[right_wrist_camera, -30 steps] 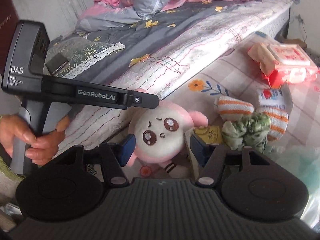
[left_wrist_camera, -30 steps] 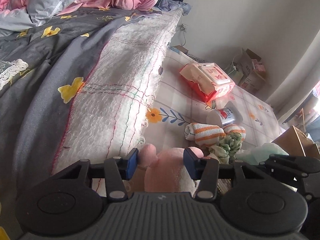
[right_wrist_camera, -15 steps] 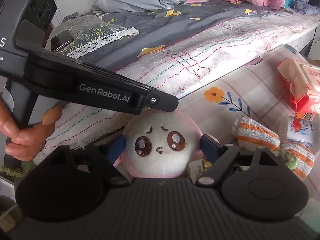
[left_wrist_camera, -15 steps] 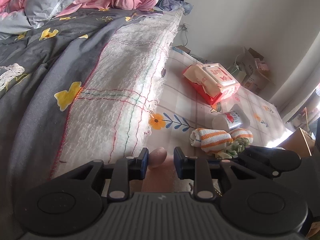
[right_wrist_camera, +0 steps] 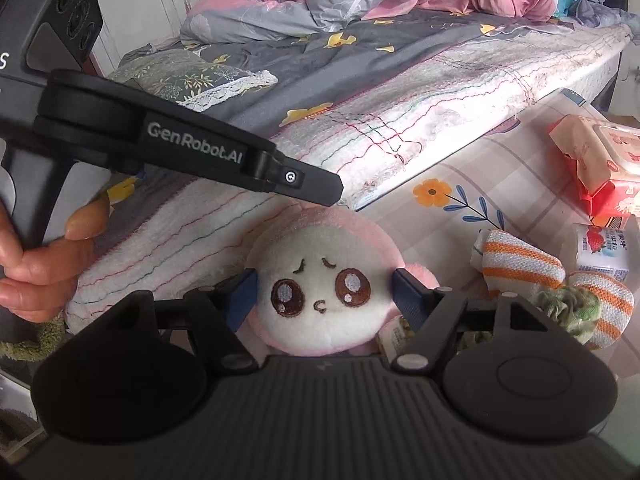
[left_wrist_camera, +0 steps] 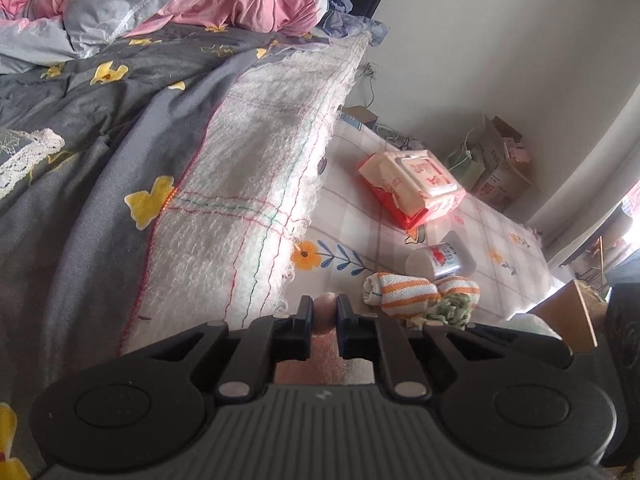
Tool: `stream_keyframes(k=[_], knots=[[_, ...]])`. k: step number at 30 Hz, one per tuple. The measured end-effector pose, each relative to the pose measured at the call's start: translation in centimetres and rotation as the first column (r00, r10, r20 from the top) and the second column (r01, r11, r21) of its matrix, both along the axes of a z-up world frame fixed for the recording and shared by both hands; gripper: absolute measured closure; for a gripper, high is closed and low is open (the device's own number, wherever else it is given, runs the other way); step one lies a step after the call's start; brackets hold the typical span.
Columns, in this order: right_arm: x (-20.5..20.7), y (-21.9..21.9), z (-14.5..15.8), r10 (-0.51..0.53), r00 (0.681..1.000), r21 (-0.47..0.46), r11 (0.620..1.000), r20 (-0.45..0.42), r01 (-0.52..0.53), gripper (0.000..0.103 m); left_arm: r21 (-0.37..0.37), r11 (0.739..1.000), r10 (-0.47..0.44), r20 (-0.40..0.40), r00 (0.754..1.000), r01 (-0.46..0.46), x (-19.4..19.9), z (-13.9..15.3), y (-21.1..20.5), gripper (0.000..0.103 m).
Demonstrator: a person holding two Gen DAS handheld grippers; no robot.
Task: Organize soft objects
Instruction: 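Carry the pink plush toy with the right tool into the cardboard box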
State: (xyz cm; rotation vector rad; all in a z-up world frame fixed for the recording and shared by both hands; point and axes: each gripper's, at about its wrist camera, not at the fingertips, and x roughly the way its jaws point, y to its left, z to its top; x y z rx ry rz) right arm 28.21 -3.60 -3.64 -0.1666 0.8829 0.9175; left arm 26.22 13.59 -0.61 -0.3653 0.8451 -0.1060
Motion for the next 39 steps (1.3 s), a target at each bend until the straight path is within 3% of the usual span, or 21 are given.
stream_keyframes(k=[9, 15, 21, 27, 31, 34, 39], knots=[[-4.2, -2.7, 6.1, -0.088, 0.991, 0.211, 0.975, 0.097, 0.066, 0.035, -0.003, 0.997, -0.071, 0.210, 0.975, 0.073, -5.7, 9.3, -2.2, 0.091], [-8.1, -7.3, 10.8, -0.206, 0.962, 0.321, 0.937, 0.178, 0.141, 0.035, 0.028, 0.981, -0.189, 0.313, 0.931, 0.190, -8.3, 14.3, -7.0, 0.091], [-12.5, -15.6, 14.2, -0.359, 0.900, 0.335, 0.903, 0.249, 0.268, 0.035, 0.030, 0.927, -0.359, 0.355, 0.863, 0.373, -8.8, 16.7, -15.3, 0.091], [-16.7, -26.2, 15.6, -0.462, 0.817, 0.166, 0.887, 0.346, 0.432, 0.035, -0.005, 0.830, -0.524, 0.332, 0.784, 0.557, -7.7, 15.4, -26.2, 0.091], [-18.2, -32.7, 15.1, -0.485, 0.790, -0.002, 0.852, 0.376, 0.523, 0.035, -0.055, 0.765, -0.609, 0.261, 0.749, 0.642, -6.2, 12.3, -33.4, 0.091], [-18.3, -36.8, 13.4, -0.481, 0.790, -0.140, 0.814, 0.381, 0.564, 0.035, -0.082, 0.732, -0.655, 0.186, 0.732, 0.676, -4.9, 9.3, -37.8, 0.091], [-17.4, -41.8, 9.4, -0.426, 0.833, -0.327, 0.778, 0.354, 0.537, 0.035, -0.116, 0.702, -0.704, 0.041, 0.709, 0.703, -2.1, 4.2, -42.4, 0.091]])
